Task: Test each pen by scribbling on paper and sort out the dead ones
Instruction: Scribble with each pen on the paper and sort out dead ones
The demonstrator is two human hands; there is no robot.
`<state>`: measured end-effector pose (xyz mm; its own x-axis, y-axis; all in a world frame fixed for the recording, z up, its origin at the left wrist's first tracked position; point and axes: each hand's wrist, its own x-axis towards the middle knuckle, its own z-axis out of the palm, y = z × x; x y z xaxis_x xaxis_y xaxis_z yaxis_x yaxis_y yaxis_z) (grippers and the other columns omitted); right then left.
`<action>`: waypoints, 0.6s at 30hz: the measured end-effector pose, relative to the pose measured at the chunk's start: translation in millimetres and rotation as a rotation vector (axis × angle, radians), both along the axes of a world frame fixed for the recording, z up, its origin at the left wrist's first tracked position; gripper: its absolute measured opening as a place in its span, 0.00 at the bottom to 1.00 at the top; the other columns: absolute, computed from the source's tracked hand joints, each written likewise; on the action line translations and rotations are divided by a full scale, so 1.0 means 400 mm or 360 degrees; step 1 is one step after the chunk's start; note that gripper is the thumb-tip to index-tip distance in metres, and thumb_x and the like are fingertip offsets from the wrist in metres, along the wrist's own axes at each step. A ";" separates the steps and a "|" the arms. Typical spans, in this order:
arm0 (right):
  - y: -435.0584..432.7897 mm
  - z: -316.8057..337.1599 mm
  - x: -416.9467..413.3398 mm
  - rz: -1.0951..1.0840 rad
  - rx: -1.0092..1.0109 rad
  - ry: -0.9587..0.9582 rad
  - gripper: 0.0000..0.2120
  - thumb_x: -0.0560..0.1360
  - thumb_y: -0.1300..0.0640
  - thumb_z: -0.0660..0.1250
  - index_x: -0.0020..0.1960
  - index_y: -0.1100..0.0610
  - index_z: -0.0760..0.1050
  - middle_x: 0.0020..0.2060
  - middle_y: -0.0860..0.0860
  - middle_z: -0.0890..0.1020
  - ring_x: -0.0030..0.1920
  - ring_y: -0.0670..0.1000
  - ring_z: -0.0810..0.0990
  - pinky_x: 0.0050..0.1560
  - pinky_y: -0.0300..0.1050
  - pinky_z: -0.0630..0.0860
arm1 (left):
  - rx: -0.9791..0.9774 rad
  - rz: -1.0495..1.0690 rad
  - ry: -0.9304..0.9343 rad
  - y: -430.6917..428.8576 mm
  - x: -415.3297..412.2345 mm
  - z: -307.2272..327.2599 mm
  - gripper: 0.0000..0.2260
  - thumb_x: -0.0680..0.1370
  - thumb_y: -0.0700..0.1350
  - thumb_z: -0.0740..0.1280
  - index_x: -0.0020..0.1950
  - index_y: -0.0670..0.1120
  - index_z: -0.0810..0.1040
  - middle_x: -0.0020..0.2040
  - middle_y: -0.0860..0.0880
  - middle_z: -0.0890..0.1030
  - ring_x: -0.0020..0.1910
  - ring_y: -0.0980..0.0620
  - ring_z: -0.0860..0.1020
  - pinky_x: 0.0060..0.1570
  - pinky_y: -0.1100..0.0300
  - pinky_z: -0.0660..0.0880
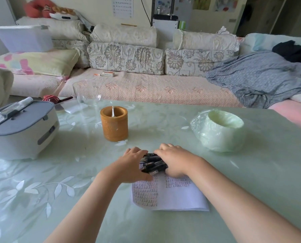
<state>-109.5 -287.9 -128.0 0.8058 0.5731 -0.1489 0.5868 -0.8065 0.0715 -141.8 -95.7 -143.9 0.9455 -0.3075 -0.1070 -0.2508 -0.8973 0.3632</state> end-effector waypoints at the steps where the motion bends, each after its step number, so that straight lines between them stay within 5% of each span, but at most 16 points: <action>1: 0.000 -0.004 0.003 0.0004 0.0001 -0.0027 0.24 0.70 0.61 0.66 0.65 0.53 0.68 0.58 0.53 0.70 0.60 0.57 0.71 0.59 0.52 0.71 | -0.0042 0.0012 -0.0018 -0.005 0.000 0.001 0.42 0.69 0.61 0.73 0.78 0.52 0.57 0.70 0.53 0.63 0.70 0.51 0.61 0.67 0.54 0.65; 8: 0.002 -0.015 0.012 0.0020 0.0006 -0.0126 0.21 0.72 0.67 0.64 0.63 0.57 0.67 0.57 0.55 0.74 0.58 0.58 0.73 0.55 0.51 0.71 | -0.0210 0.0064 -0.0166 -0.013 0.005 -0.003 0.30 0.70 0.55 0.74 0.70 0.51 0.70 0.59 0.51 0.72 0.58 0.51 0.71 0.58 0.59 0.71; 13: 0.002 -0.014 0.018 0.0041 0.0063 -0.0218 0.19 0.71 0.68 0.63 0.61 0.57 0.68 0.53 0.55 0.76 0.55 0.58 0.75 0.51 0.51 0.71 | -0.0213 0.0068 -0.0261 -0.013 0.002 0.004 0.30 0.70 0.53 0.74 0.70 0.51 0.71 0.58 0.51 0.73 0.55 0.51 0.73 0.52 0.60 0.72; 18: 0.034 0.023 0.021 0.0105 0.0297 -0.0421 0.20 0.71 0.69 0.63 0.61 0.55 0.68 0.52 0.53 0.76 0.54 0.56 0.74 0.51 0.50 0.71 | -0.0223 0.0058 -0.0563 0.028 -0.013 0.040 0.33 0.70 0.55 0.74 0.72 0.52 0.66 0.62 0.53 0.71 0.61 0.52 0.69 0.58 0.57 0.72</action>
